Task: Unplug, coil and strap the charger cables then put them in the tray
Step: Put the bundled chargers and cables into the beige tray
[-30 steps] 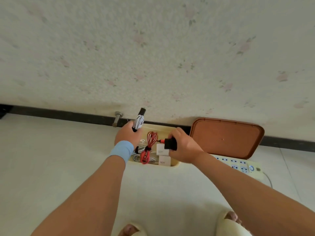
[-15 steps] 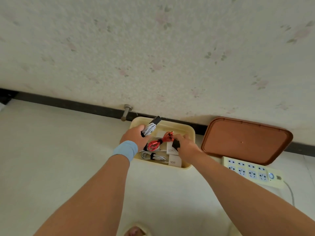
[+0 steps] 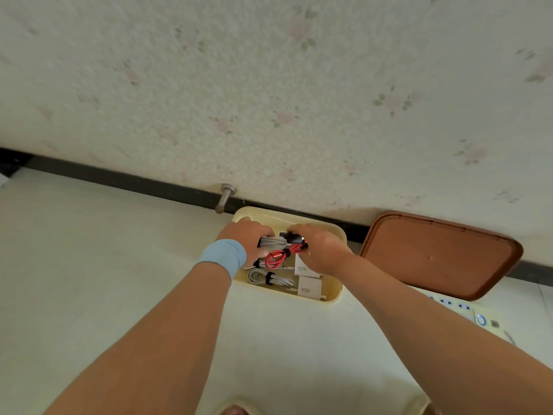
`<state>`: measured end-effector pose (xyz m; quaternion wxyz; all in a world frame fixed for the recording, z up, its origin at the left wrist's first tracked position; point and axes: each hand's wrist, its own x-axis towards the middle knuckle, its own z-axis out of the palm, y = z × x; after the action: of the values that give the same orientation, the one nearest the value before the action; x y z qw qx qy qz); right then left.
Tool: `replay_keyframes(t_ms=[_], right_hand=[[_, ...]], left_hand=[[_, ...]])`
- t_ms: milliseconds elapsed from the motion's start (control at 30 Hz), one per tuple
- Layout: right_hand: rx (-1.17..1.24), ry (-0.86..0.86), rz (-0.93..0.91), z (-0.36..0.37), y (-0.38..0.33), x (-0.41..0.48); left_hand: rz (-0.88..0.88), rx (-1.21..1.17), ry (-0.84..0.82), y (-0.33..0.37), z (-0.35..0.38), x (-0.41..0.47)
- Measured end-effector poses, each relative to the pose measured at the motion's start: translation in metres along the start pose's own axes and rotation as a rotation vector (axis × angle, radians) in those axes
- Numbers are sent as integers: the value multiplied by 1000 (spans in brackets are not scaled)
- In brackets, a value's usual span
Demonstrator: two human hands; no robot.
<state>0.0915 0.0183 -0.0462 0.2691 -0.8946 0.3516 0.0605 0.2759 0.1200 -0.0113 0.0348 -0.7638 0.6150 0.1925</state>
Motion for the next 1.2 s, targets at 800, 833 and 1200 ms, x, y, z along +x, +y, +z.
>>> replay_keyframes(t_ms=[800, 833, 1200], right_hand=[[-103, 65, 382, 28, 31, 32], [-141, 28, 377, 29, 31, 31], [-231, -54, 282, 34, 47, 26]], left_hand=[[-198, -339, -52, 6, 71, 41], [-178, -338, -42, 7, 72, 42], [-265, -129, -107, 18, 74, 53]])
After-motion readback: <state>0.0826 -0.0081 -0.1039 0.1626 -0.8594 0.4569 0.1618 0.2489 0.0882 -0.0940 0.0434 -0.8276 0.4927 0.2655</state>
